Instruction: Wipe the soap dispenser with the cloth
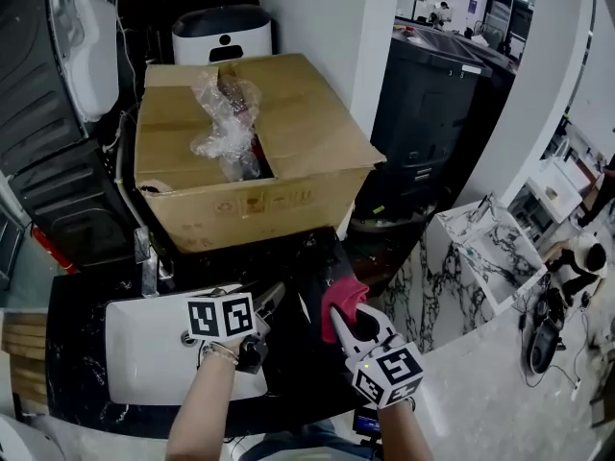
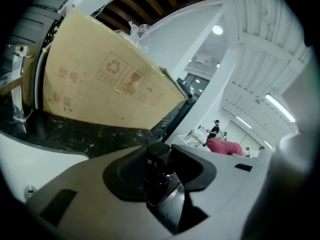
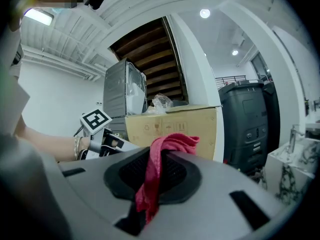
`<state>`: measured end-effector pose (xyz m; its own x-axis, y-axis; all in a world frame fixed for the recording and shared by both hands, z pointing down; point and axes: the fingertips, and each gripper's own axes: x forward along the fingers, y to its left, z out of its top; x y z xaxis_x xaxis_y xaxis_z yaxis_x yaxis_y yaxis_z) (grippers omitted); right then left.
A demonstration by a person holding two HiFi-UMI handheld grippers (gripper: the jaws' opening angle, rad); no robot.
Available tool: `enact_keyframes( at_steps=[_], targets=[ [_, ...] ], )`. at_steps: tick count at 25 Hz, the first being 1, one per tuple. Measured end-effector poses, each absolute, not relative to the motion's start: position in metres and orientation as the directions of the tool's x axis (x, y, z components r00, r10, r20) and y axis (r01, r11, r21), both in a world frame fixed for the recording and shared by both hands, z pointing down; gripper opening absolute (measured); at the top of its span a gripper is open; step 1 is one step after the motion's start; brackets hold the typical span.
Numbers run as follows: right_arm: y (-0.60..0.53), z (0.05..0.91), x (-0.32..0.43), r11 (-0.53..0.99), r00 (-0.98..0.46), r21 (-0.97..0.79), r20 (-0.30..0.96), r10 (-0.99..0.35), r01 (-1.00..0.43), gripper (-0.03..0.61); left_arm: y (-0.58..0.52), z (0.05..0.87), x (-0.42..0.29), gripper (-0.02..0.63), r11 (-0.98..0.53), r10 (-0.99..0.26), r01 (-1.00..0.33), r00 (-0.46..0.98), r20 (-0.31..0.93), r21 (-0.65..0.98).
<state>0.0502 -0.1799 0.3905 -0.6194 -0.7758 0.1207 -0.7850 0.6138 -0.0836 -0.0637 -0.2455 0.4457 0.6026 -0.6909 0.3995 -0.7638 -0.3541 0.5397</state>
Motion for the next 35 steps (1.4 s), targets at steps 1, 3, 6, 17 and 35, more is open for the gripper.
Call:
enact_keyframes(
  at_steps=[1, 3, 6, 17, 35],
  targets=[
    [-0.179, 0.394, 0.050, 0.615, -0.620, -0.086, 0.129, -0.774, -0.784, 0.051, -0.241, 0.445, -0.059, 0.164, -0.398, -0.685, -0.763, 0.617, 0.388, 0.510],
    [-0.178, 0.401, 0.048, 0.620, -0.625, -0.087, 0.152, -0.765, -0.780, 0.051, -0.231, 0.443, -0.050, 0.164, -0.497, -0.660, -0.753, 0.651, 0.375, 0.433],
    [-0.174, 0.415, 0.043, 0.638, -0.644, -0.101, 0.194, -0.740, -0.764, 0.051, -0.221, 0.442, -0.046, 0.164, -0.579, -0.628, -0.727, 0.687, 0.366, 0.369],
    [-0.172, 0.452, -0.007, 0.731, -0.773, -0.251, 0.234, -0.590, -0.634, 0.051, -0.202, 0.447, -0.085, 0.165, -0.570, -0.642, -0.698, 0.707, 0.296, 0.433],
    [-0.175, 0.510, 0.004, 0.668, -0.679, -0.220, 0.460, -0.572, -0.711, 0.051, -0.198, 0.460, -0.119, 0.164, -0.525, -0.681, -0.699, 0.687, 0.254, 0.485]
  ],
)
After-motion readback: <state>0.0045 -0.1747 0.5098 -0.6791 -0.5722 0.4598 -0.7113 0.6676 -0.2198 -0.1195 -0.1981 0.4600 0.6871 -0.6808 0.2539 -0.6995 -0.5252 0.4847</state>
